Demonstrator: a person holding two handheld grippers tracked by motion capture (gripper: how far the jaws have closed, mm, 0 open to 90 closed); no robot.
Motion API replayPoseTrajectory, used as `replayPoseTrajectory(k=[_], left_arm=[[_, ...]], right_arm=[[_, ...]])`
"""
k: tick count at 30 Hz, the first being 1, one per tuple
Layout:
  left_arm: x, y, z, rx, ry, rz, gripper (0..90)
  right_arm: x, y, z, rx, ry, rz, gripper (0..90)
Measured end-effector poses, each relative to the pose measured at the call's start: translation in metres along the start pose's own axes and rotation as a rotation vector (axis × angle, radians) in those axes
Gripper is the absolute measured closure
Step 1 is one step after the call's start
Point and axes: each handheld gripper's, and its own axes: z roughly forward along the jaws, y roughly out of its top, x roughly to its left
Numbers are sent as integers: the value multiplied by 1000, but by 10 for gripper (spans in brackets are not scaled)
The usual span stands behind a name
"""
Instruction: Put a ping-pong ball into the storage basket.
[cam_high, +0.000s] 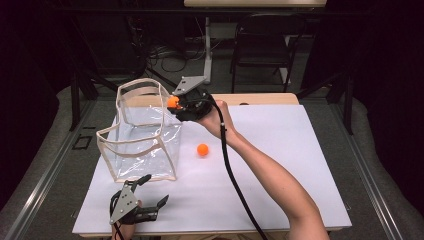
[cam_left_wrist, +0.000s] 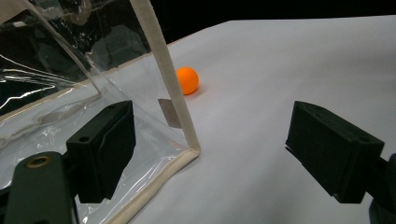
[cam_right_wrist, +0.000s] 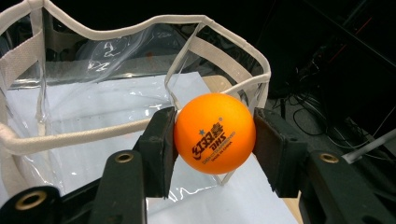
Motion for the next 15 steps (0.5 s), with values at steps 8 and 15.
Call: replayPoseTrajectory(k=[8, 15], left_arm=[[0, 0, 0, 0, 1, 2, 156], [0, 0, 0, -2, 0, 1, 156]], right_arm=[[2, 1, 3, -22, 1, 9, 507], [4, 1, 5, -30, 1, 16, 507]])
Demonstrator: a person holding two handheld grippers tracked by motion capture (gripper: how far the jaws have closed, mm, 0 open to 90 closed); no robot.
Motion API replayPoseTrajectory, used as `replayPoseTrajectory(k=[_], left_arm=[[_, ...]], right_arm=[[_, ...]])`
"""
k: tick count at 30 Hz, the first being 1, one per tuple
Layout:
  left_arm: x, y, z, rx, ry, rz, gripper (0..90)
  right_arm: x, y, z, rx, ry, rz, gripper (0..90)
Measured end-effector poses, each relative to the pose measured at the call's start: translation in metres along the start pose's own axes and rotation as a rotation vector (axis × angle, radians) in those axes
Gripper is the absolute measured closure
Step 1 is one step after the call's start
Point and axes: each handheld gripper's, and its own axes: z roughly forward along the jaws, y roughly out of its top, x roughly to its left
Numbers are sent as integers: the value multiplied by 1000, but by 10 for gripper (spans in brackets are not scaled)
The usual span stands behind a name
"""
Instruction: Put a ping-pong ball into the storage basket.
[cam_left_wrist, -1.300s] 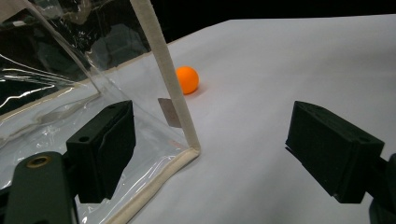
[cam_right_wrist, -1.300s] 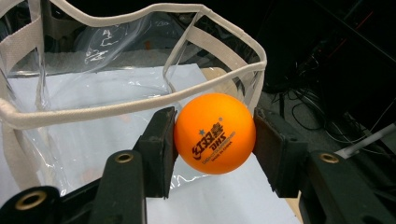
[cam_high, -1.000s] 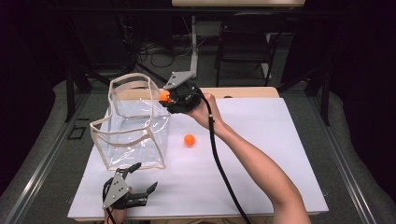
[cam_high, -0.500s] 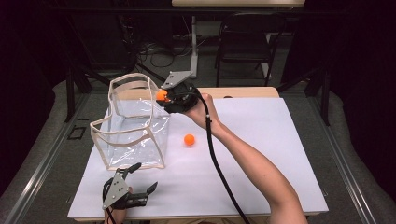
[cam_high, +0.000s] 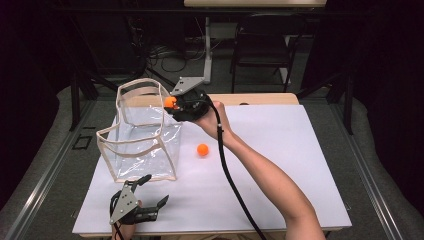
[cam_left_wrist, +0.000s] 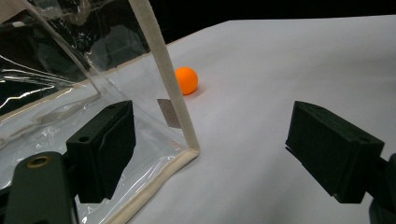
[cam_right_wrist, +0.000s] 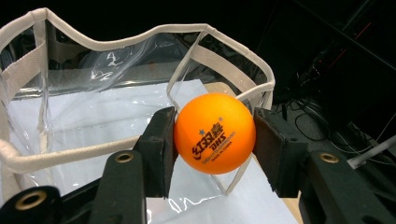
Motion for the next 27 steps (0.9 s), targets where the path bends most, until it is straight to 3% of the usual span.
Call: replayPoseTrajectory(k=[15, 27], left_arm=[[0, 0, -1, 2, 0, -1, 156], [0, 0, -1, 0, 0, -2, 156]], right_arm=[[-1, 8, 3, -17, 11, 5, 507], [6, 15, 10, -1, 2, -34, 507]])
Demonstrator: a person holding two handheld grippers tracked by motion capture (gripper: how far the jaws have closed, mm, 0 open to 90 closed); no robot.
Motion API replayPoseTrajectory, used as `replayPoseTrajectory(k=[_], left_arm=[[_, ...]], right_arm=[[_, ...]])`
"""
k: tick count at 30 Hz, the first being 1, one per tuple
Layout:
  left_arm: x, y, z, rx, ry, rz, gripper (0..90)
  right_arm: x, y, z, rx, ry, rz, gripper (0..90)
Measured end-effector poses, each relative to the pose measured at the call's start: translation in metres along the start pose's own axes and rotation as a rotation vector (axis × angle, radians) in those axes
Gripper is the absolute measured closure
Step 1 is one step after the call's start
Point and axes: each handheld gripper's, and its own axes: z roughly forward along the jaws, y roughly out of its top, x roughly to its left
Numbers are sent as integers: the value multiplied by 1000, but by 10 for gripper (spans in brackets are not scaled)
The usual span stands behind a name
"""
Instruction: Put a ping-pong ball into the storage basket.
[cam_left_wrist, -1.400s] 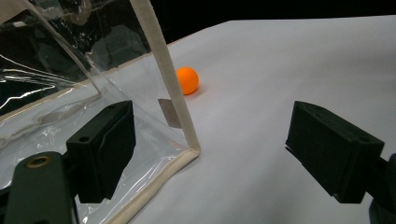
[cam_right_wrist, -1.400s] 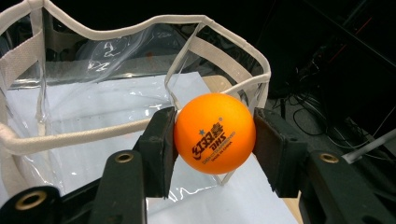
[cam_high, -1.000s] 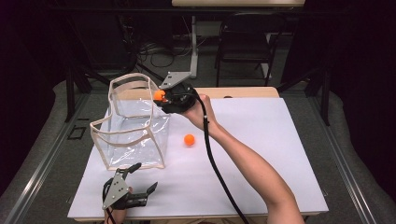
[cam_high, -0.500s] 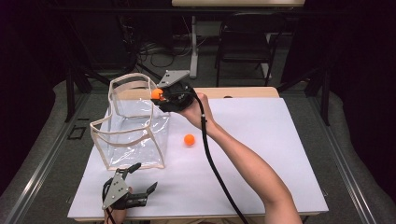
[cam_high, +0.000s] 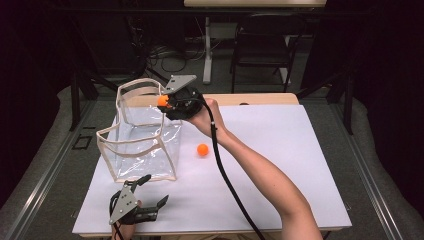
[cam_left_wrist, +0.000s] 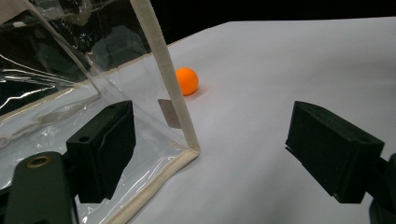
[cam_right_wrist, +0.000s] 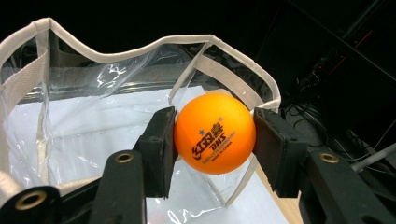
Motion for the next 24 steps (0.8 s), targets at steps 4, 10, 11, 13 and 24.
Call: replayPoseTrajectory(k=[4, 10, 11, 13, 24], left_arm=[[0, 0, 0, -1, 2, -4, 156], [0, 0, 0, -2, 2, -5, 156], [0, 0, 0, -1, 2, -4, 156], [0, 0, 0, -1, 1, -4, 156], [0, 0, -1, -5, 1, -7, 156]], right_arm=[[1, 4, 2, -3, 5, -5, 506], [5, 8, 4, -7, 12, -16, 506], [5, 9, 5, -5, 13, -17, 507], [6, 9, 6, -4, 16, -19, 506], [10, 13, 10, -6, 24, -25, 506]])
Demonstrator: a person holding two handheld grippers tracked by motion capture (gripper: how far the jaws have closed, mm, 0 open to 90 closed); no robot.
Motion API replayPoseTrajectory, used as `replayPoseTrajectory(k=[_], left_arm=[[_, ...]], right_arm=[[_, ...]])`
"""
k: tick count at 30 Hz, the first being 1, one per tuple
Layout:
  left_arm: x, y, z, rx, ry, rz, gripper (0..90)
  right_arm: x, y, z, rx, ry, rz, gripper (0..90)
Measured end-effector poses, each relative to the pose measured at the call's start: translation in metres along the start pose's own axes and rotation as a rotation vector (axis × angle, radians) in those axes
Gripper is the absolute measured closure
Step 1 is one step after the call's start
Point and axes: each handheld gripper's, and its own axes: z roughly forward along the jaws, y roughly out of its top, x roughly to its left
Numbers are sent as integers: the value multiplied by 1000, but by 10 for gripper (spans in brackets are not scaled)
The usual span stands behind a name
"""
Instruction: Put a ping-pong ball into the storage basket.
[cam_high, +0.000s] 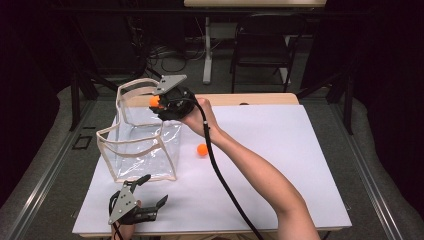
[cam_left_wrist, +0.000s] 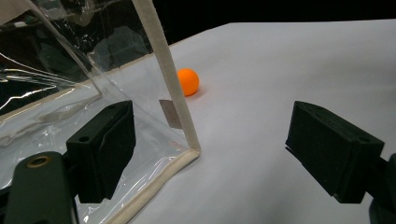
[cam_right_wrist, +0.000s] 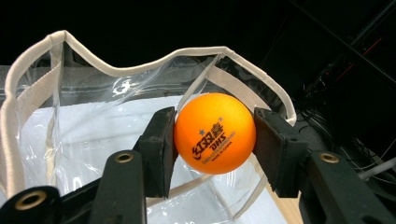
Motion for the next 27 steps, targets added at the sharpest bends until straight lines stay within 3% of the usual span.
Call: replayPoseTrajectory(k=[27], left_arm=[[0, 0, -1, 1, -1, 2, 156]], right_arm=[[11, 1, 13, 20, 35, 3, 506]])
